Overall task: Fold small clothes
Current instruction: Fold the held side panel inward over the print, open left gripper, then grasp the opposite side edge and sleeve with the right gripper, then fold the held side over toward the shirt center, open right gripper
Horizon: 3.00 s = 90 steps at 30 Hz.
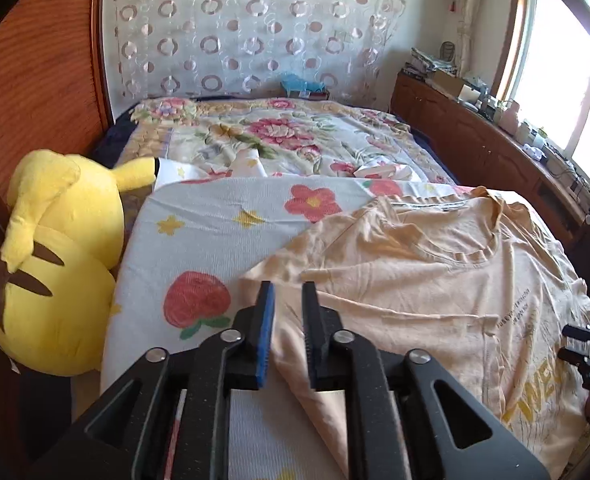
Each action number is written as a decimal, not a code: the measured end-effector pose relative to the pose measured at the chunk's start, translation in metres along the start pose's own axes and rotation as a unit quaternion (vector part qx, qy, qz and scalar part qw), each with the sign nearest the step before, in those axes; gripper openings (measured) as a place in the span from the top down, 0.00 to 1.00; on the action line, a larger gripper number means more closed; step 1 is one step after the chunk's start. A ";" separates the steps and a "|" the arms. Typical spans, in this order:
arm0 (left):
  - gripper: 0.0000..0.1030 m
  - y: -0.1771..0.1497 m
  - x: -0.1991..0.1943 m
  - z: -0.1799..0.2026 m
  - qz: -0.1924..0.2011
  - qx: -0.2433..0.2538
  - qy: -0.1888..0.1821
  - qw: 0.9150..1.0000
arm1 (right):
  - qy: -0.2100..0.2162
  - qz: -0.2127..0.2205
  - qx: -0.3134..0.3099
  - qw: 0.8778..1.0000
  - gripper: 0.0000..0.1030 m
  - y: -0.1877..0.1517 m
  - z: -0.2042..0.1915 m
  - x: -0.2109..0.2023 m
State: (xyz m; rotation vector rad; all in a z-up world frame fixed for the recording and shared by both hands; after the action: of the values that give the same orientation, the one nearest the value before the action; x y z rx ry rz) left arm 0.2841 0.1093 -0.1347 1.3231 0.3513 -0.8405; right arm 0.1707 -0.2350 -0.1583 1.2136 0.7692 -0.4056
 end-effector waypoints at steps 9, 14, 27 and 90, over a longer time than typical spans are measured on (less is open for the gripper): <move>0.23 -0.013 -0.045 0.061 0.031 0.045 -0.059 0.997 | 0.001 0.000 0.000 1.000 0.59 0.000 0.001 0.000; 0.22 -0.032 -0.046 0.092 0.018 0.060 -0.075 0.995 | -0.009 0.003 0.010 1.000 0.59 0.001 0.012 -0.003; 0.22 -0.092 -0.028 0.145 -0.034 0.083 -0.092 0.992 | -0.136 0.005 0.119 0.983 0.55 -0.038 0.177 -0.035; 0.13 -0.084 -0.052 0.171 0.000 0.100 -0.081 0.992 | -0.052 0.031 0.035 0.998 0.71 0.009 0.093 -0.020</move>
State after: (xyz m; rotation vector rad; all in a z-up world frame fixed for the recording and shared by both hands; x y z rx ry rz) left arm 0.1505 -0.0354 -0.1168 1.4287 0.1422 -0.9961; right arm 0.1917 -0.3216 -0.1243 1.2688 0.6317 -0.4443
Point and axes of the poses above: each gripper's, at about its wrist camera, not at the fingertips, and x roughly the way its jaws point, z to its right, y to its top, the point moved 10 cm from there along x, roughly the way its jaws point, and after that the axes turned 11 degrees about -y, right-handed, at the moved point
